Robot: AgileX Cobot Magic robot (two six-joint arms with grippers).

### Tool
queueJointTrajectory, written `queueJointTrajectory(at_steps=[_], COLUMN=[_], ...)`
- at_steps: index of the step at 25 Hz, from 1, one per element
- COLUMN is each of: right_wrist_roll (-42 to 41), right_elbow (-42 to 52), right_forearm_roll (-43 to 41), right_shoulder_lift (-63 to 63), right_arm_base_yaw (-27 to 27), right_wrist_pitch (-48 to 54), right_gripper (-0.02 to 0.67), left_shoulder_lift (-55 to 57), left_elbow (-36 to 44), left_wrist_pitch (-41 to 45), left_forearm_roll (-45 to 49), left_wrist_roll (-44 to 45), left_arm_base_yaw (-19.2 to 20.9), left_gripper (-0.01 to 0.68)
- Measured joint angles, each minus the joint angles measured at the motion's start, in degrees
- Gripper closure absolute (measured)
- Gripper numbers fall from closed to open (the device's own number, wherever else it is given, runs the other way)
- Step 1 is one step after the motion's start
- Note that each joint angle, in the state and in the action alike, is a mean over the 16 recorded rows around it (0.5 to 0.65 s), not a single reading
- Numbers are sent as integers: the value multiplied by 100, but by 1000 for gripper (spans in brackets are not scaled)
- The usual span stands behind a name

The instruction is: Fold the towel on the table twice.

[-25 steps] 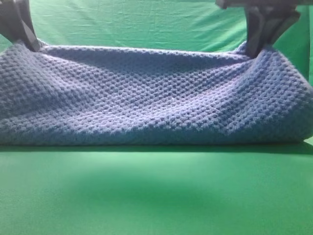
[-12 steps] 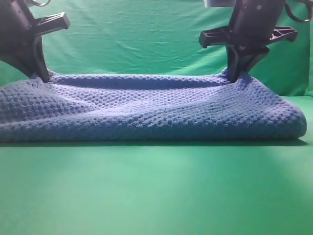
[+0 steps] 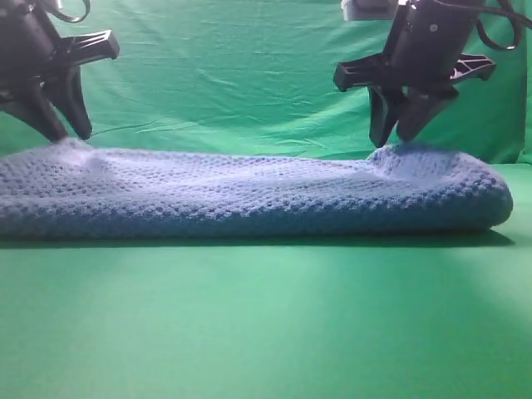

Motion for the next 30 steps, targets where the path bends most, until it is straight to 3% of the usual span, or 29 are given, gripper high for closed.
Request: queueJointTrajectory(at_steps=[4, 8, 11, 18, 21, 25, 30], right_wrist_roll=[-1, -1, -1, -17, -69, -211, -527], right_elbow=[-3, -3, -3, 18, 107, 371, 928], right_forearm_roll=[-10, -13, -12, 72, 176, 363, 678], right_shoulder_lift=[-378, -991, -1554, -3043, -3675, -4530, -5672], right_arm_base_yaw=[-8, -14, -16, -16, -16, -16, -16], right_wrist_pitch=[182, 565, 931, 1890, 2222, 2507, 2615], right_gripper=[236, 203, 247, 509, 590, 641, 649], left_shoulder_lift=[-339, -891, -1392, -2736, -3331, -4177, -5332], left_elbow=[0, -18, -43, -96, -58, 165, 707], left_wrist_pitch=[139, 456, 756, 1557, 1848, 2117, 2270], left_forearm_roll=[36, 67, 79, 95, 102, 107, 101], left_wrist_roll=[51, 170, 277, 543, 660, 812, 1021], left_arm_base_yaw=[5, 9, 9, 9, 9, 9, 9], left_gripper=[249, 214, 272, 541, 623, 669, 673])
